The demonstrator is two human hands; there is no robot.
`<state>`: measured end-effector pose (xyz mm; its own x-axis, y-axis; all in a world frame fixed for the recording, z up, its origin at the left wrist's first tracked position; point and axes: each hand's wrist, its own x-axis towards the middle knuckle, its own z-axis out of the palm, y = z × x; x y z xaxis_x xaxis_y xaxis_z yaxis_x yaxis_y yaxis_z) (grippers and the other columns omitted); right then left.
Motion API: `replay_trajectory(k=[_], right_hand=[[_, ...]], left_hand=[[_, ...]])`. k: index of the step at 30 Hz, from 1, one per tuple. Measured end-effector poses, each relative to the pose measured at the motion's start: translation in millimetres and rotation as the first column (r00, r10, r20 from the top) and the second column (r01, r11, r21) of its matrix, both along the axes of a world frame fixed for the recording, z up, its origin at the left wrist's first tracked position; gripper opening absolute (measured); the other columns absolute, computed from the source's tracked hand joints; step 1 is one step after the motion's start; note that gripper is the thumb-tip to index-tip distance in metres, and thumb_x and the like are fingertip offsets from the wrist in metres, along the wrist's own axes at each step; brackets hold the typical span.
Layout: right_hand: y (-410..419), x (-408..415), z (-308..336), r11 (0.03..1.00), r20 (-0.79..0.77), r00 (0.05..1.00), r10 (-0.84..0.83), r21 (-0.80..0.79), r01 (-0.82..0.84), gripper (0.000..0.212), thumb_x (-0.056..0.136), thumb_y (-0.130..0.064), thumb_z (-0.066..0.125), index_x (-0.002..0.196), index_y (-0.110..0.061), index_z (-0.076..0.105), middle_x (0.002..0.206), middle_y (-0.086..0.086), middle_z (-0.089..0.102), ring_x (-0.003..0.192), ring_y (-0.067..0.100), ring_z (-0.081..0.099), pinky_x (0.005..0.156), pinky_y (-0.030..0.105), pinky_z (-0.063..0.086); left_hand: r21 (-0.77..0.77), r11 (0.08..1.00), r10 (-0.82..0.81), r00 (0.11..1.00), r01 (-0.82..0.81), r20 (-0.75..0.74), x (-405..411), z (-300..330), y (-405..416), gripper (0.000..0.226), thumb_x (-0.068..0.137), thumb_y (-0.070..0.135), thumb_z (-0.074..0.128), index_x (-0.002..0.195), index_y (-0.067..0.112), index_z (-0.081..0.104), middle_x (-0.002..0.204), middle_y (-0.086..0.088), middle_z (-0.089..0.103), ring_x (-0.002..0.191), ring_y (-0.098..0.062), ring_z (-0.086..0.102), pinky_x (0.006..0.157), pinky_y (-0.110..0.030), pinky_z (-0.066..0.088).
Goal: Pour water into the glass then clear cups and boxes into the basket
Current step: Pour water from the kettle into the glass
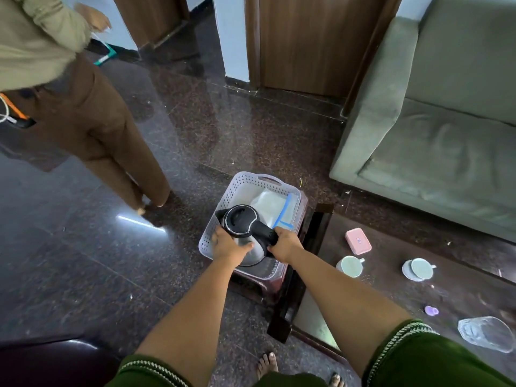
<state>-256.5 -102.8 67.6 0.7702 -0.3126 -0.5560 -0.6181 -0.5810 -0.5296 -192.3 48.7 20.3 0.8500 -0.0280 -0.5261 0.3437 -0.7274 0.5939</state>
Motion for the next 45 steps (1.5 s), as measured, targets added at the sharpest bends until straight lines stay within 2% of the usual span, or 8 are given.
replay_trajectory(k=[7, 14, 21, 27, 30, 36, 38, 45], right_hand=[[11.7, -9.1, 4.8, 0.996, 0.077, 0.994, -0.073, 0.065, 0.068, 0.021, 0.087, -0.010, 0.060, 0.108, -0.008, 0.061, 0.090, 0.005, 0.055, 0.081, 0.020, 0.053, 0.069, 0.021, 0.040], [14.9, -17.9, 29.6, 0.992, 0.124, 0.986, -0.107, 0.084, 0.097, 0.020, 0.086, -0.009, 0.059, 0.106, -0.010, 0.060, 0.090, 0.005, 0.056, 0.081, 0.021, 0.054, 0.068, 0.022, 0.041], [9.6, -36.3, 69.5, 0.983, 0.156, 0.979, -0.128, 0.150, 0.104, 0.027, 0.083, -0.018, 0.064, 0.109, -0.011, 0.062, 0.101, 0.011, 0.063, 0.090, 0.025, 0.059, 0.076, 0.031, 0.050], [-7.0, -66.2, 92.6, 0.939, 0.192, 0.953, -0.234, 0.298, 0.171, 0.029, 0.084, -0.017, 0.067, 0.112, -0.015, 0.061, 0.097, 0.001, 0.057, 0.089, 0.019, 0.055, 0.074, 0.027, 0.045], [-16.1, -85.0, 98.1, 0.906, 0.197, 0.926, -0.323, 0.345, 0.243, 0.033, 0.080, -0.018, 0.069, 0.113, -0.019, 0.062, 0.098, 0.001, 0.061, 0.089, 0.018, 0.058, 0.074, 0.026, 0.047], [-48.8, -133.0, 104.9, 0.792, 0.242, 0.783, -0.574, 0.409, 0.454, 0.021, 0.070, -0.040, 0.073, 0.077, -0.020, 0.069, 0.073, -0.002, 0.067, 0.077, 0.017, 0.062, 0.070, 0.027, 0.045], [-58.9, -154.5, 109.1, 0.751, 0.255, 0.726, -0.639, 0.409, 0.517, 0.036, 0.076, -0.054, 0.068, 0.068, -0.019, 0.067, 0.063, -0.005, 0.064, 0.068, 0.013, 0.060, 0.069, 0.027, 0.044], [-101.8, -252.2, 114.4, 0.627, 0.264, 0.570, -0.778, 0.388, 0.676, 0.057, 0.091, -0.057, 0.044, 0.080, -0.008, 0.070, 0.070, 0.003, 0.067, 0.078, 0.018, 0.062, 0.079, 0.031, 0.044]], left_hand=[[0.021, 1.000, -0.015, 0.995, 0.013, 0.100, -4.8, 10.4, 9.3, 0.126, 0.031, 0.059, 0.085, 0.138, 0.017, 0.034, 0.137, -0.005, 0.051, 0.130, -0.024, 0.047, 0.108, -0.041, 0.041], [-0.057, 0.996, 0.073, 0.985, -0.064, 0.155, -23.7, 52.1, 8.2, 0.105, 0.057, 0.029, 0.092, 0.141, 0.005, 0.034, 0.141, -0.012, 0.040, 0.134, -0.029, 0.038, 0.109, -0.037, 0.033], [-0.346, 0.938, 0.094, 0.980, -0.027, 0.178, -30.9, 81.3, 12.4, 0.140, 0.019, 0.047, 0.095, 0.141, 0.021, 0.032, 0.136, 0.003, 0.050, 0.127, -0.015, 0.049, 0.107, -0.039, 0.042], [-0.432, 0.900, 0.071, 0.958, 0.059, 0.279, -55.7, 100.2, -5.4, 0.117, 0.033, 0.031, 0.099, 0.132, 0.024, 0.039, 0.123, 0.011, 0.051, 0.118, -0.009, 0.048, 0.104, -0.030, 0.040], [-0.467, 0.879, 0.046, 0.961, 0.090, 0.272, -68.6, 104.6, -20.2, 0.118, 0.028, 0.042, 0.098, 0.129, 0.029, 0.040, 0.123, 0.012, 0.054, 0.117, -0.009, 0.051, 0.103, -0.031, 0.042], [-0.433, 0.868, -0.120, 0.947, 0.245, 0.297, -100.9, 118.7, -64.1, 0.116, 0.026, 0.059, 0.093, 0.126, 0.028, 0.045, 0.118, 0.012, 0.062, 0.111, -0.011, 0.060, 0.096, -0.035, 0.051], [-0.437, 0.850, -0.167, 0.938, 0.294, 0.304, -117.1, 122.0, -80.4, 0.111, 0.028, 0.054, 0.095, 0.125, 0.026, 0.046, 0.116, 0.011, 0.063, 0.109, -0.010, 0.061, 0.094, -0.031, 0.051], [-0.402, 0.789, -0.377, 0.883, 0.464, 0.280, -192.2, 113.5, -141.3, 0.109, 0.029, 0.060, 0.092, 0.125, 0.030, 0.051, 0.117, 0.013, 0.065, 0.109, -0.005, 0.061, 0.096, -0.032, 0.051]])
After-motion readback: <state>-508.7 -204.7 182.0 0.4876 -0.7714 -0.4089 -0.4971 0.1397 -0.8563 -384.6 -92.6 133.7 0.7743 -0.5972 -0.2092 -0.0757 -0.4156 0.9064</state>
